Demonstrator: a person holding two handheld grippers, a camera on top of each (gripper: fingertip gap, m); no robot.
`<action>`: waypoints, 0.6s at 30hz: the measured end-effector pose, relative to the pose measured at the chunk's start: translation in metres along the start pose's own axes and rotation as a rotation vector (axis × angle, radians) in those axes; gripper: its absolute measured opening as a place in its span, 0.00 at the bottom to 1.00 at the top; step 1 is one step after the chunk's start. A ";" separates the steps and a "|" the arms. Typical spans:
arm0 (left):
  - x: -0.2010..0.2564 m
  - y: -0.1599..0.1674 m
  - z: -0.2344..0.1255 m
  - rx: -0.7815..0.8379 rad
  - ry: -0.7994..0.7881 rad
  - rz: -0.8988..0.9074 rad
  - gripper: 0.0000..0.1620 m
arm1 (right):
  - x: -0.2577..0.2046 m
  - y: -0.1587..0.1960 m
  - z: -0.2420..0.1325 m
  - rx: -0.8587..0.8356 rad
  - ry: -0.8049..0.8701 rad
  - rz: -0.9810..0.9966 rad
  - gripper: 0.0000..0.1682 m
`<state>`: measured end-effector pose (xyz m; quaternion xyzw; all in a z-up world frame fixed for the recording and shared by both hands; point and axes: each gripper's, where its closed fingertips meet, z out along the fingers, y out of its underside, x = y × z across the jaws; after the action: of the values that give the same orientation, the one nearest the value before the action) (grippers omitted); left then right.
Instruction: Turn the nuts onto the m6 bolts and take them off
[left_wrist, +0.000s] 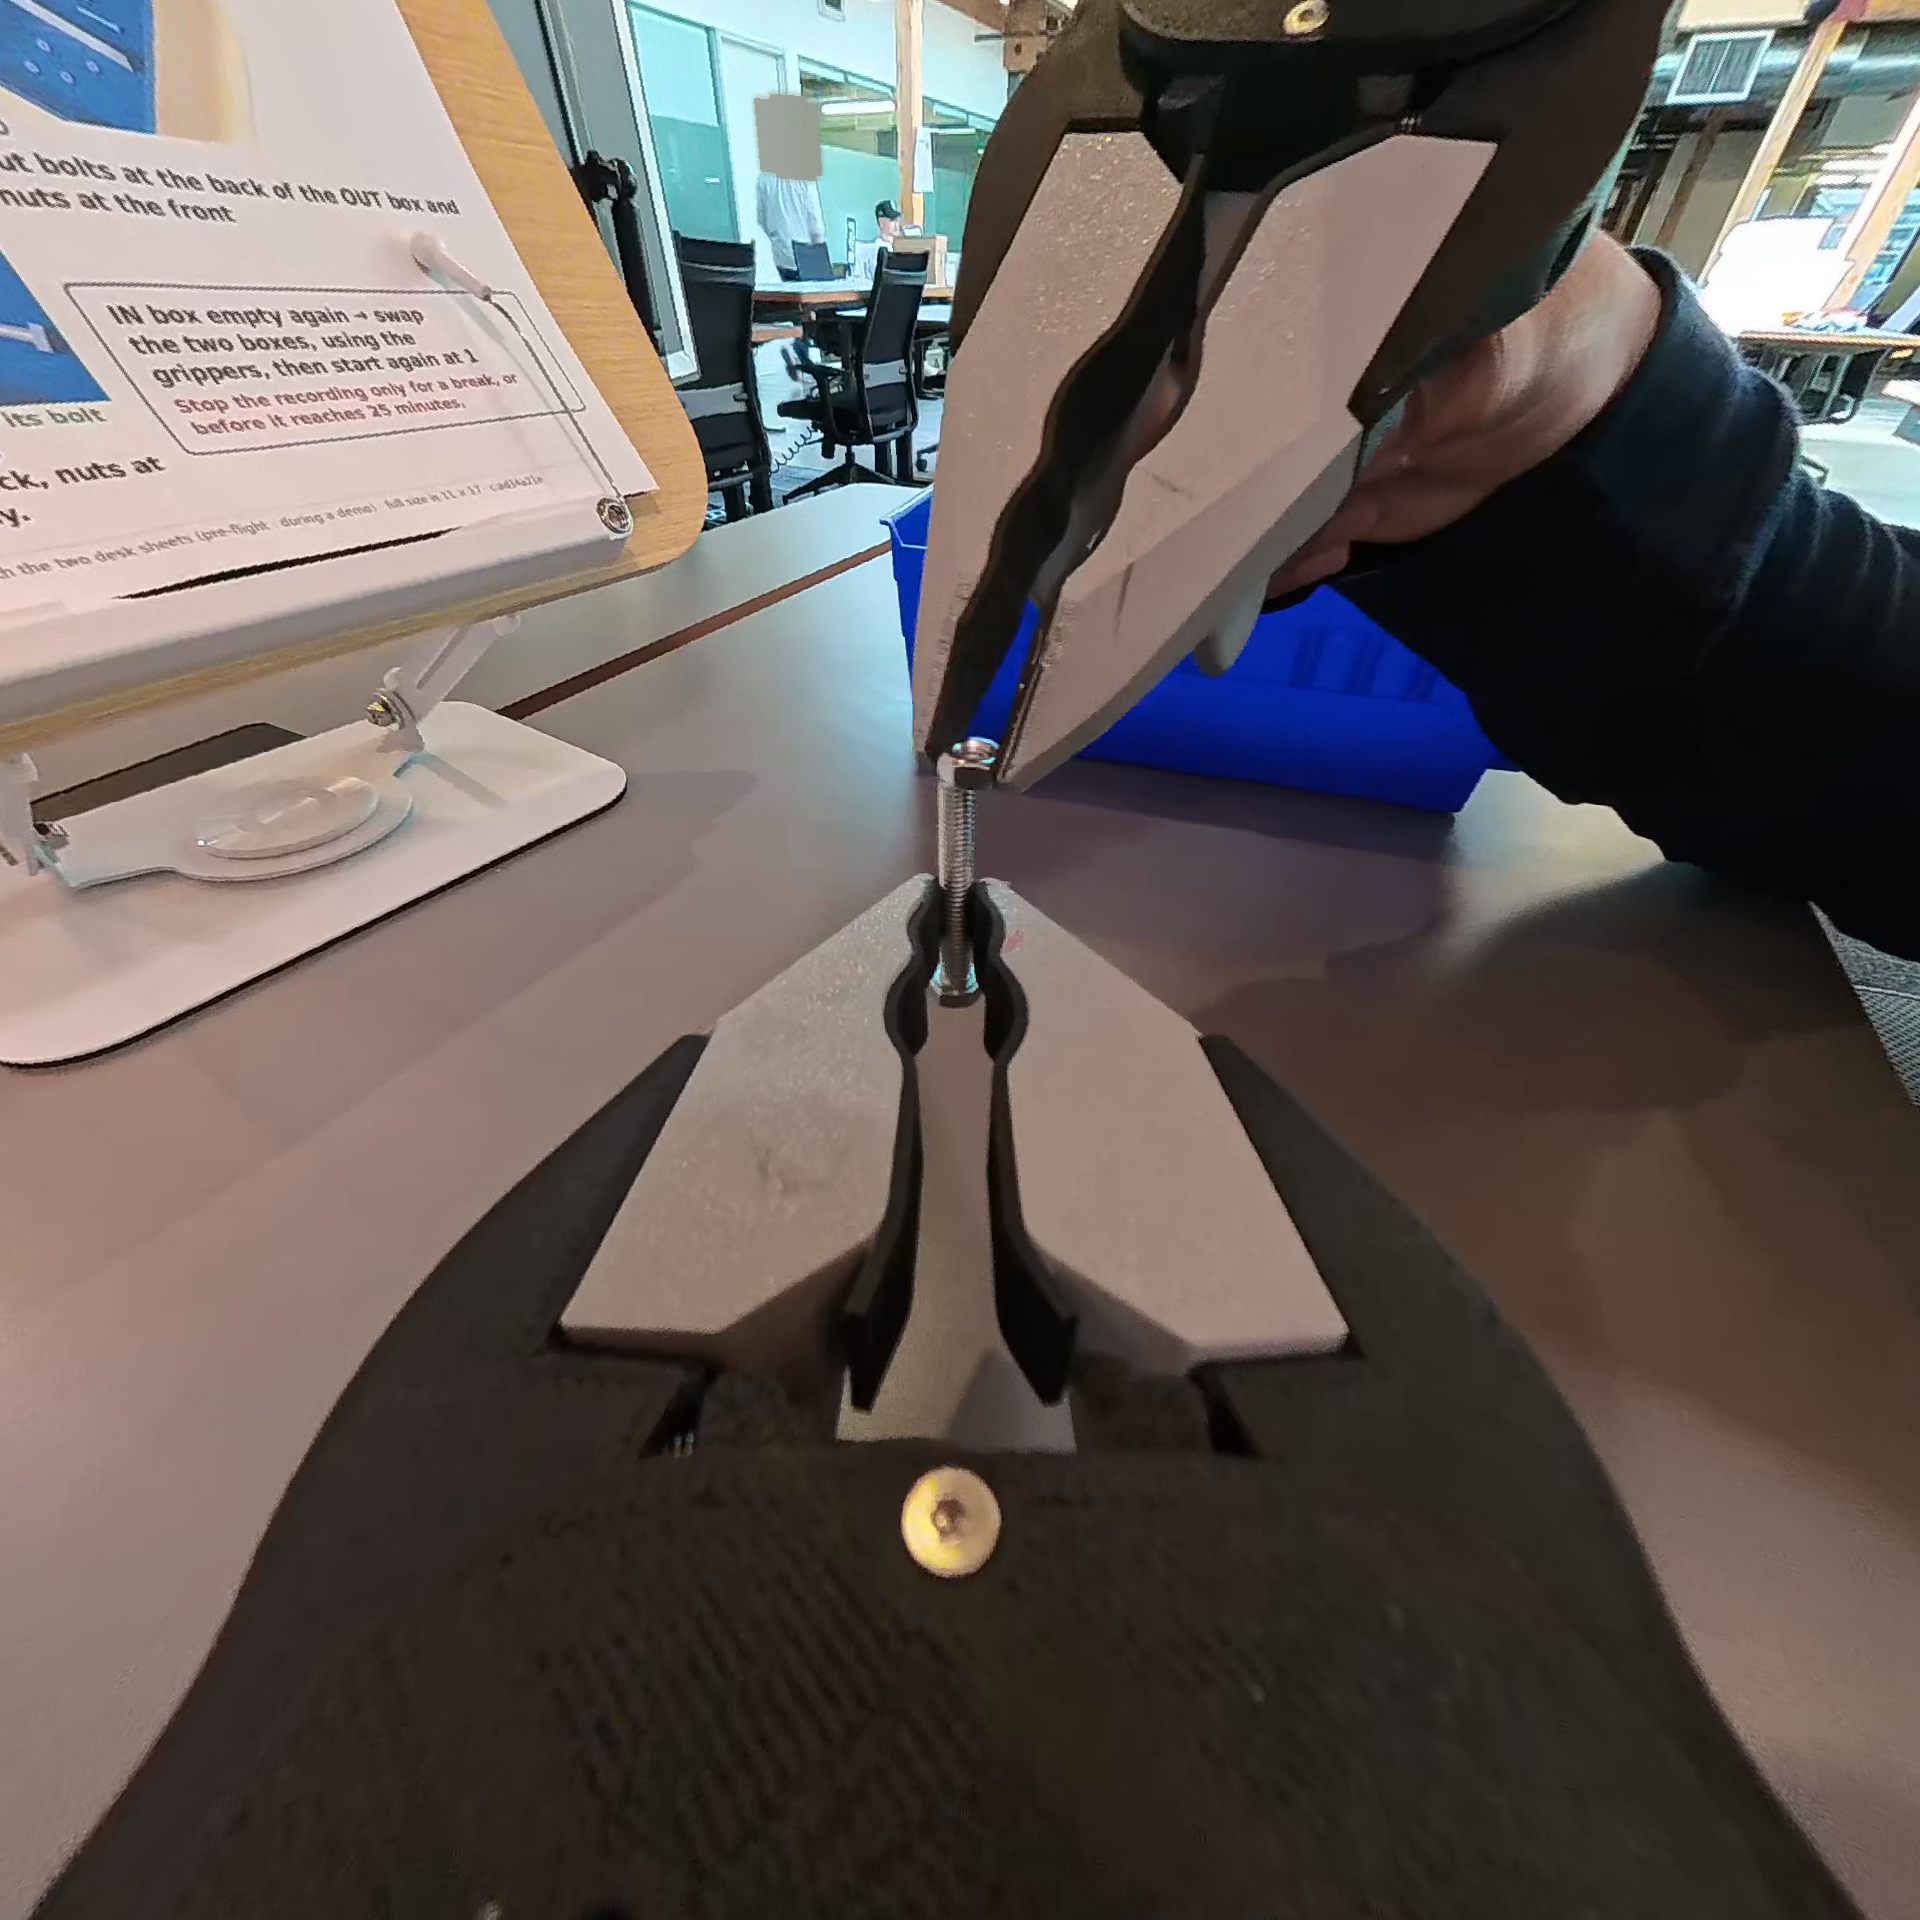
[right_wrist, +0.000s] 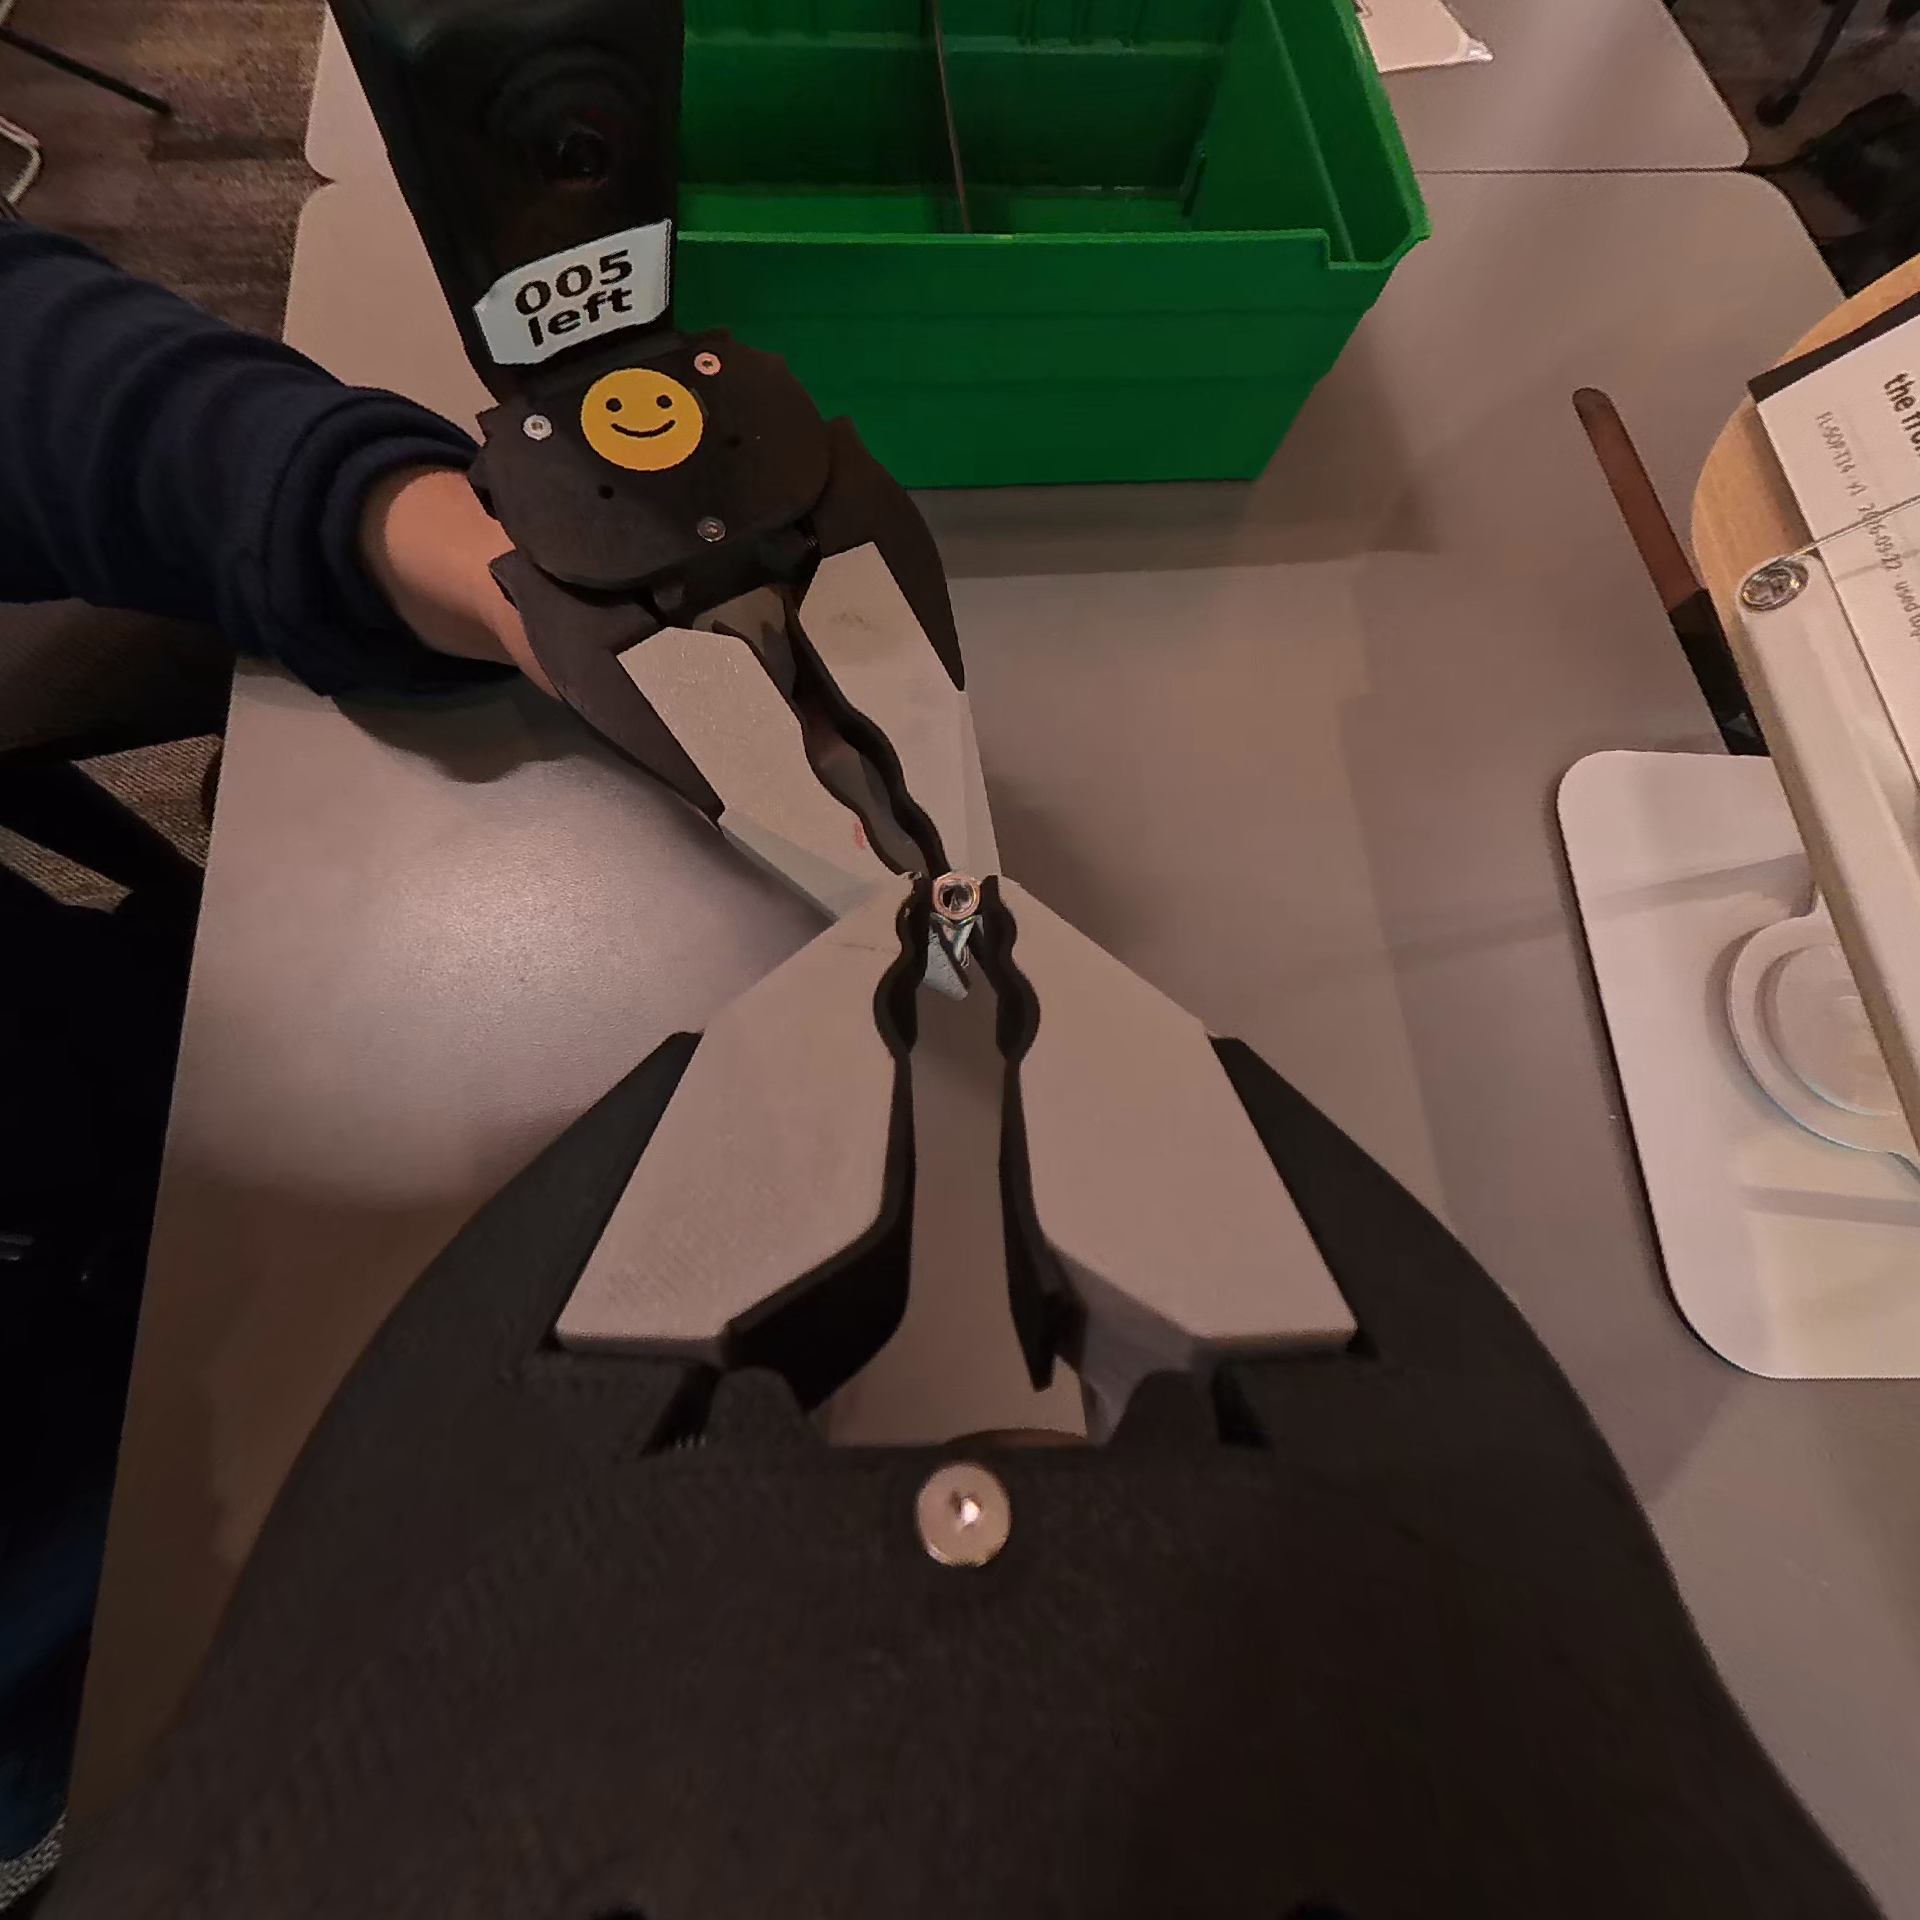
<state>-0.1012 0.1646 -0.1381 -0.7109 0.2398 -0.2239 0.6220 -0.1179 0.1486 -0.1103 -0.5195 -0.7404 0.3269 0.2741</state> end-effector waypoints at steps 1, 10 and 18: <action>0.001 0.000 0.000 0.000 0.002 0.004 0.02 | -0.001 0.000 0.000 0.001 -0.003 0.000 0.04; 0.003 0.001 0.001 -0.012 0.003 0.023 0.02 | 0.000 0.002 0.000 -0.008 -0.011 0.011 0.04; 0.003 0.000 0.001 -0.005 0.006 0.011 0.02 | 0.000 0.002 -0.001 -0.005 -0.014 0.013 0.04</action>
<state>-0.0983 0.1629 -0.1381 -0.7106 0.2462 -0.2221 0.6206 -0.1161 0.1492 -0.1114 -0.5227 -0.7396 0.3306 0.2654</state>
